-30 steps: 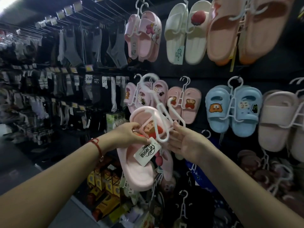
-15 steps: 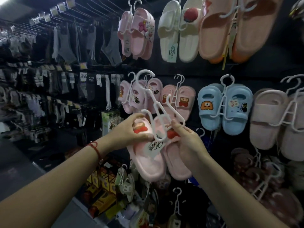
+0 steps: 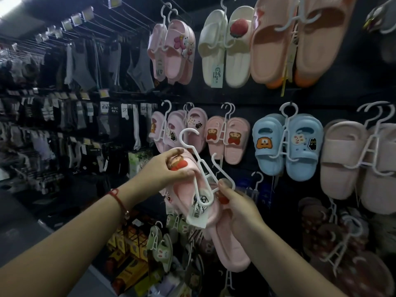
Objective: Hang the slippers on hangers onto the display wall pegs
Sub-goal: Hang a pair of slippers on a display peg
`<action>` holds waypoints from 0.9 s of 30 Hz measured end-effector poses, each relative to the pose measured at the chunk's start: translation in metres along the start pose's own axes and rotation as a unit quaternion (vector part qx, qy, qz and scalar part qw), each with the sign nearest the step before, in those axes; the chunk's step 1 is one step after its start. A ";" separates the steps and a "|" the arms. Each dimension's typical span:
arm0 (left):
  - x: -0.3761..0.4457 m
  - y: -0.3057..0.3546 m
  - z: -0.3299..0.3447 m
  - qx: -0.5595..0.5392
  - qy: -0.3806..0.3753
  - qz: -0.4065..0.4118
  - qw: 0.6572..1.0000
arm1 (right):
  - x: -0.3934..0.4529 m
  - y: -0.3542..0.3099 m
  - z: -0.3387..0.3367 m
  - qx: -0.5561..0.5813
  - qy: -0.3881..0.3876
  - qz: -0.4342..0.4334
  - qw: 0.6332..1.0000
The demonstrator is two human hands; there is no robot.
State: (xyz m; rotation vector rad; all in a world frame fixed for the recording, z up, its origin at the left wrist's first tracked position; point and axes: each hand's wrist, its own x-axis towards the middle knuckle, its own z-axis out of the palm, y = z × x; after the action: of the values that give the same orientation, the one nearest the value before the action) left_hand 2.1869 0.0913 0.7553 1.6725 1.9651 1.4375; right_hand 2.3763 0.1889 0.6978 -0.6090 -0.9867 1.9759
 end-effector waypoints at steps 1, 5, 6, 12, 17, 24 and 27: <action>-0.001 0.002 0.002 0.022 -0.002 0.010 1.000 | 0.002 0.000 0.000 -0.003 0.005 0.003 1.000; -0.005 0.011 0.013 0.051 -0.018 0.059 0.997 | 0.011 -0.002 0.001 -0.032 0.021 0.024 0.999; -0.006 0.011 0.016 0.055 -0.020 0.072 0.996 | 0.015 -0.002 0.001 -0.031 0.024 0.023 0.999; -0.012 0.002 0.031 0.208 -0.001 0.112 0.972 | 0.031 -0.003 0.008 -0.039 0.058 0.007 0.998; -0.022 -0.005 0.039 0.301 0.057 0.138 0.942 | 0.040 0.001 0.016 -0.014 0.069 0.011 0.997; -0.062 0.006 0.068 0.117 0.189 0.021 0.975 | 0.040 0.005 0.030 0.019 0.096 -0.005 0.995; -0.061 0.019 0.071 -0.159 0.172 -0.130 0.963 | 0.037 0.010 0.034 -0.030 0.123 -0.026 0.992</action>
State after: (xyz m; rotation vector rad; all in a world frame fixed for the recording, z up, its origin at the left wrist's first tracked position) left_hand 2.2676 0.0758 0.7071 1.0432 1.8916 1.9091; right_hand 2.3276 0.2019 0.7071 -0.8302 -0.9006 1.7803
